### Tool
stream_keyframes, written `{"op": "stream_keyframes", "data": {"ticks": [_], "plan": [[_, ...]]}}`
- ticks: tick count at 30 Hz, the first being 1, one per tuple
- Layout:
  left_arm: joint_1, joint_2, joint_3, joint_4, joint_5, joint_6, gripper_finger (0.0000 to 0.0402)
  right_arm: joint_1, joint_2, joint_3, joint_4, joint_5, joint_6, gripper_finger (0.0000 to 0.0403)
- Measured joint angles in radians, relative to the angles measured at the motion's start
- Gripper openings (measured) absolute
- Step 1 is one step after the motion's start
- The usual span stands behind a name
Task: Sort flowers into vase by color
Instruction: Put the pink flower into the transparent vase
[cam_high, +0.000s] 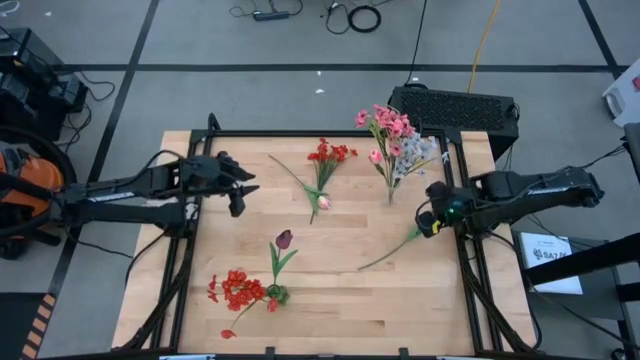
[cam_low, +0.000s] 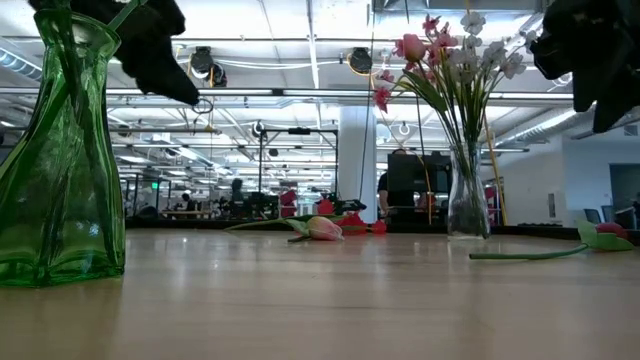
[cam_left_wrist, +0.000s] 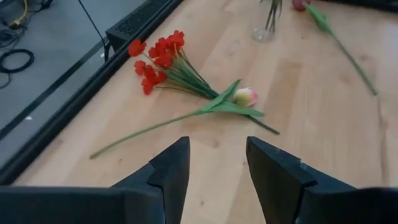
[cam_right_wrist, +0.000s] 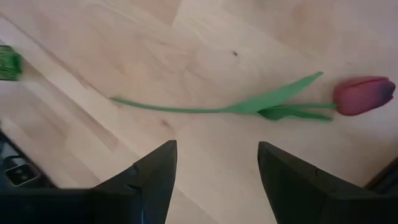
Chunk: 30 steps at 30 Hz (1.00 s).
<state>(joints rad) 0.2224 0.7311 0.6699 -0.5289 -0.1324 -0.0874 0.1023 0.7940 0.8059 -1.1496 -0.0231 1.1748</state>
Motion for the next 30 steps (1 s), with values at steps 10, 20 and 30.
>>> {"op": "stream_keyframes", "data": {"ticks": [10,20,30], "plan": [[0.104,0.282,0.168,-0.003,0.063,0.295,0.0164,0.139,0.174,0.0,0.003,0.058,0.045,0.0215],[0.171,0.623,0.391,-0.076,0.145,0.657,0.0164,0.138,0.316,0.0,0.112,0.058,0.037,0.0215],[0.157,0.912,0.474,-0.153,0.157,0.92,0.0164,0.138,0.397,-0.001,0.243,0.051,0.044,0.0215]]}}
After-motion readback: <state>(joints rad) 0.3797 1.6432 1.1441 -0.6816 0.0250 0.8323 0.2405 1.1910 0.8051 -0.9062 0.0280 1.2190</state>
